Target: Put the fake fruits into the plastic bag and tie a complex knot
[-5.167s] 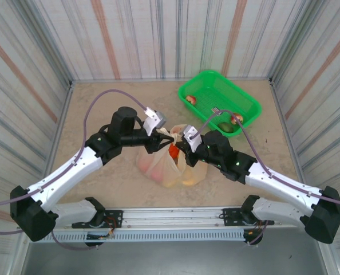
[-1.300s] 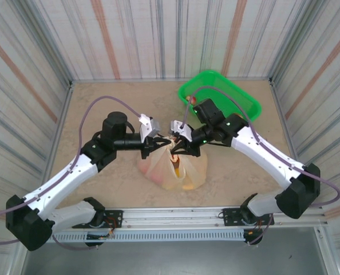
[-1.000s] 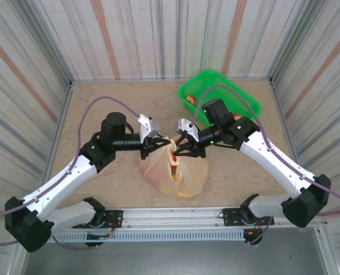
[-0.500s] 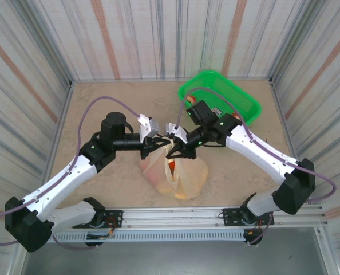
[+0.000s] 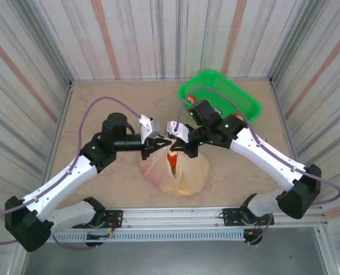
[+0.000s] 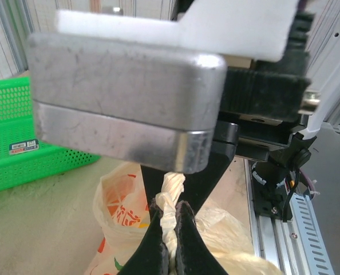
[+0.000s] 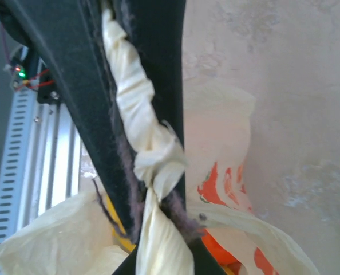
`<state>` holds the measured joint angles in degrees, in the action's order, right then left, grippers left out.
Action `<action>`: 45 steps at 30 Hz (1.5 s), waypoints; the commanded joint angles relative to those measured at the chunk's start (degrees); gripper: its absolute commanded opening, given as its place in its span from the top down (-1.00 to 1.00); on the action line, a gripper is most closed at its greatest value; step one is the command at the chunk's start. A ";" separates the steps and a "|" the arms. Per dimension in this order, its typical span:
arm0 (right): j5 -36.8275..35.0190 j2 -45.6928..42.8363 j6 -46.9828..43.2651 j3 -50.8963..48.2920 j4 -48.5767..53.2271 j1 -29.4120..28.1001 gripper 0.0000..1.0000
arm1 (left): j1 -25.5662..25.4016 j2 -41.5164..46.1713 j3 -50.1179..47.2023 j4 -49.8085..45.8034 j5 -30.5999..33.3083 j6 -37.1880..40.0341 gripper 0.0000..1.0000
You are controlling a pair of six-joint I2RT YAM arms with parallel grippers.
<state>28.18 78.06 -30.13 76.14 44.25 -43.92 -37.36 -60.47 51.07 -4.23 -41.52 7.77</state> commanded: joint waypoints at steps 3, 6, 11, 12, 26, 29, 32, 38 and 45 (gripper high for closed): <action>-13.37 -4.19 -3.83 0.71 -0.78 0.25 1.00 | -0.36 3.23 0.16 -1.43 2.22 1.25 1.00; -19.95 -7.35 -5.59 -3.85 -9.95 -1.97 1.00 | -0.47 3.74 0.27 -1.47 1.99 -0.25 0.99; -33.14 -11.02 -14.10 -12.68 -27.64 -6.23 1.00 | -2.47 3.22 2.44 -4.82 2.38 -1.42 1.00; -35.38 -11.14 -15.98 -13.80 -30.35 -6.79 1.00 | -2.91 2.97 3.11 -5.71 2.84 -1.56 1.00; -36.05 -14.93 -22.23 -19.40 -39.43 -8.55 1.00 | -3.22 6.83 3.89 -8.54 5.89 -8.09 -0.25; -35.07 -14.97 -23.55 -21.43 -42.27 -8.46 1.00 | -2.11 9.47 3.25 -8.38 5.43 -10.42 -0.40; -35.32 -15.01 -25.80 -24.29 -47.20 -8.55 1.00 | -1.66 11.59 3.91 -9.19 4.02 -11.43 -0.44; -36.40 -15.30 -31.03 -29.28 -58.97 -8.97 1.00 | -0.78 15.02 8.03 -14.06 0.34 -11.47 -0.38; -36.01 -15.55 -38.76 -32.39 -63.46 -9.52 0.95 | 7.19 16.94 8.52 -10.65 -2.17 -19.46 0.12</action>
<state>-7.49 64.23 -63.81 44.25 -13.43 -52.88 -32.27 -43.90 58.65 -16.05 -43.46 -7.64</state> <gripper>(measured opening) 0.046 0.457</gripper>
